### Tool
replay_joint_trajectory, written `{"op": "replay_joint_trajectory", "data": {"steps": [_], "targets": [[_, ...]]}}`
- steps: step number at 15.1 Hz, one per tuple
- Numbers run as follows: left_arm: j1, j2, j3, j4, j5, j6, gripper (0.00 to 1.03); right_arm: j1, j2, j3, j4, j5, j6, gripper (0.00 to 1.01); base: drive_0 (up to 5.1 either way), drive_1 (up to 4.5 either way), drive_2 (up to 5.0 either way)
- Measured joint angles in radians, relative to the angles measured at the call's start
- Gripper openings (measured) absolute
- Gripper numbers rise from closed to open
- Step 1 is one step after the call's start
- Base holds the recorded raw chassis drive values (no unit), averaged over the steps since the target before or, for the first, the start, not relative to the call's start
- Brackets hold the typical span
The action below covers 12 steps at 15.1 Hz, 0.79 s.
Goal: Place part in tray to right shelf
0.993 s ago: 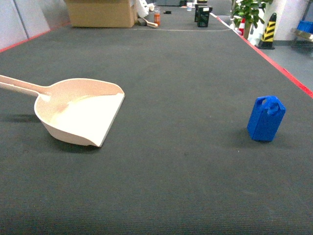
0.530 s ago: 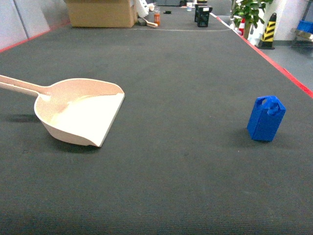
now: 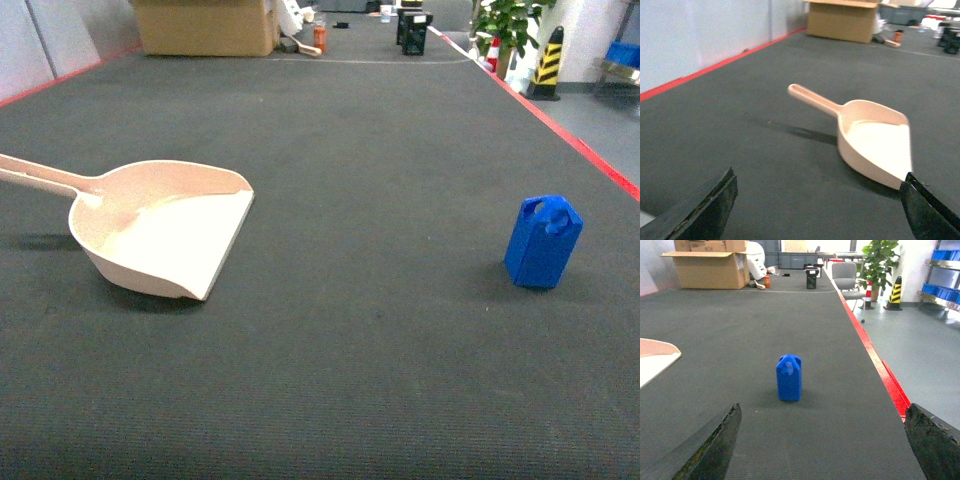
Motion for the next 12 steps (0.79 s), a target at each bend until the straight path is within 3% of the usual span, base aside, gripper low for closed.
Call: {"op": "replay_joint_trajectory", "data": {"steps": [1, 2, 3, 6, 7, 9, 12], "targets": [[0.050, 0.139, 0.016, 0.095, 0.024, -0.061, 0.98, 0.000, 0.000, 0.000, -0.002, 0.000, 0.000, 0.98, 0.0, 0.00, 0.0], [0.092, 0.302, 0.050, 0.213, 0.100, -0.141, 0.98, 0.000, 0.000, 0.000, -0.002, 0.000, 0.000, 0.98, 0.0, 0.00, 0.0], [0.142, 0.492, 0.096, 0.352, 0.206, -0.248, 0.98, 0.000, 0.000, 0.000, -0.002, 0.000, 0.000, 0.98, 0.0, 0.00, 0.0], [0.204, 0.967, 0.230, 0.636, 0.343, -0.510, 0.98, 0.000, 0.000, 0.000, -0.002, 0.000, 0.000, 0.98, 0.0, 0.00, 0.0], [0.222, 1.099, 0.267, 0.709, 0.387, -0.581, 0.98, 0.000, 0.000, 0.000, -0.001, 0.000, 0.000, 0.98, 0.0, 0.00, 0.0], [0.270, 1.350, 0.363, 0.846, 0.412, -0.688, 0.98, 0.000, 0.000, 0.000, -0.001, 0.000, 0.000, 0.98, 0.0, 0.00, 0.0], [0.333, 1.514, 0.479, 0.902, 0.474, -0.749, 0.98, 0.000, 0.000, 0.000, -0.002, 0.000, 0.000, 0.98, 0.0, 0.00, 0.0]]}}
